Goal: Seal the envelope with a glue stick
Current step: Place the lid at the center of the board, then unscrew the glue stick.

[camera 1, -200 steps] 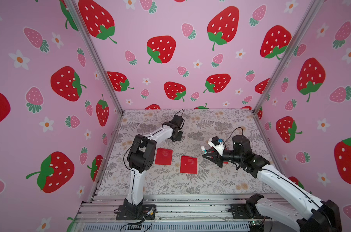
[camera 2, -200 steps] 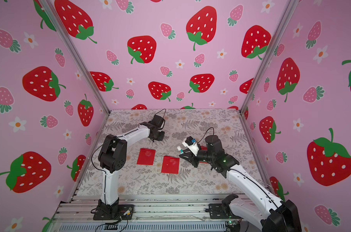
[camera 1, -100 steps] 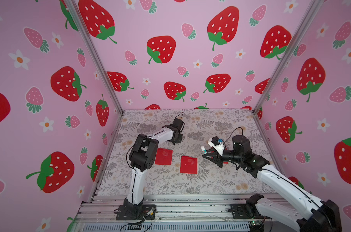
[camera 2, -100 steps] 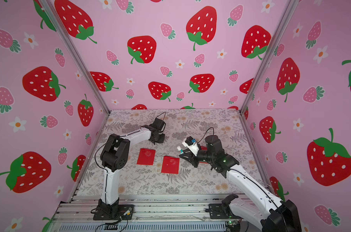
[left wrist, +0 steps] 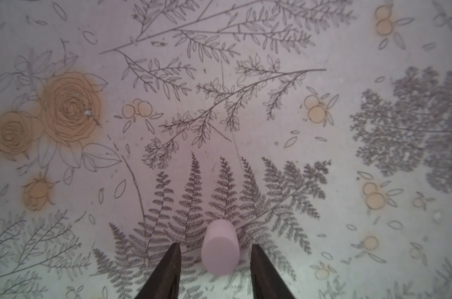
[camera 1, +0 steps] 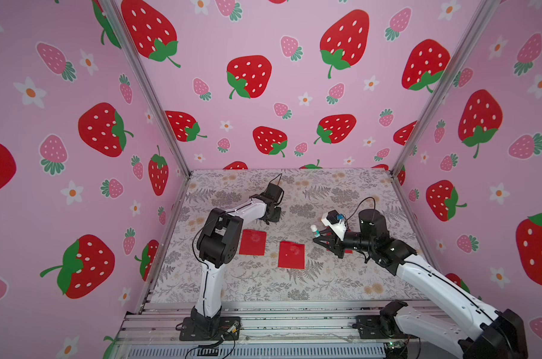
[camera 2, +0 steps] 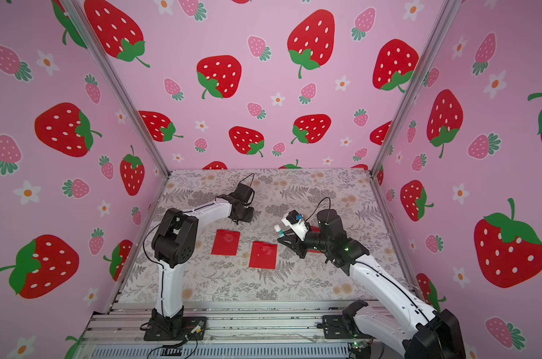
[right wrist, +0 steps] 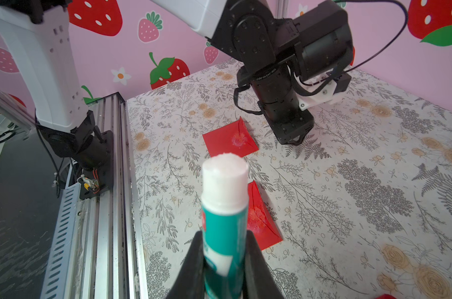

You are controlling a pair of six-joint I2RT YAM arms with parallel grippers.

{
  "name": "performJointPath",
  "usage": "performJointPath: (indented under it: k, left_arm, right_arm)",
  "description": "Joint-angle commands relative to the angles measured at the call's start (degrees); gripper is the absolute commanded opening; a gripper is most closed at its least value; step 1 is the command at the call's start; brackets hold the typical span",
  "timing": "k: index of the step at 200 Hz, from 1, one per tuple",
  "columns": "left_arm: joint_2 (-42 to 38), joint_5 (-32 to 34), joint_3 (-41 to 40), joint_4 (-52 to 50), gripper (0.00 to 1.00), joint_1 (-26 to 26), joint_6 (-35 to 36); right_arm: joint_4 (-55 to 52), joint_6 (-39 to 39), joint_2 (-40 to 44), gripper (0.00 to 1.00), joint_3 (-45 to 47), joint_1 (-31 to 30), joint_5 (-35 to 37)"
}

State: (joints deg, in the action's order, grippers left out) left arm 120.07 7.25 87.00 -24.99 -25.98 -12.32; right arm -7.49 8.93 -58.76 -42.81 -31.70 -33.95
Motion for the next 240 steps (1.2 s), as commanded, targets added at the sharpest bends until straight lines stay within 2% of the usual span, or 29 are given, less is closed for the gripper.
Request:
performJointPath:
  k: [1, 44, 83, 137, 183, 216, 240]
  left_arm:
    - [-7.2, -2.7, -0.3, -1.4, 0.46, 0.1, -0.9]
    - [-20.5, -13.0, -2.9, 0.5, 0.46, 0.0, -1.0]
    - [-31.7, -30.6, -8.2, 9.3, 0.46, -0.3, -1.0]
    - [-43.6, -46.6, -17.1, 23.5, 0.46, -4.7, 0.1]
    - [-48.6, -52.1, -19.3, 26.4, 0.49, -9.3, 5.7]
    - [-50.1, -54.1, -21.8, 31.5, 0.49, -9.7, 3.4]
    - [-50.4, -55.5, -22.9, 34.6, 0.49, -10.4, 2.0]
  right_arm:
    - [0.9, -2.9, 0.6, 0.0, -1.2, 0.1, 3.3]
    - [3.9, -6.1, 1.5, 0.0, -2.0, 0.1, 6.2]
    - [6.6, -7.6, 3.5, 0.0, -2.4, 0.1, 7.9]
    - [10.6, -8.2, 6.1, 0.0, -1.4, 0.1, 8.2]
    - [12.7, -7.2, 6.1, 0.0, -2.9, 0.1, 6.2]
    - [14.8, -8.9, 8.5, 0.0, -3.3, 0.1, 5.1]
    - [16.5, -9.8, 9.7, 0.0, -3.4, 0.1, 1.5]
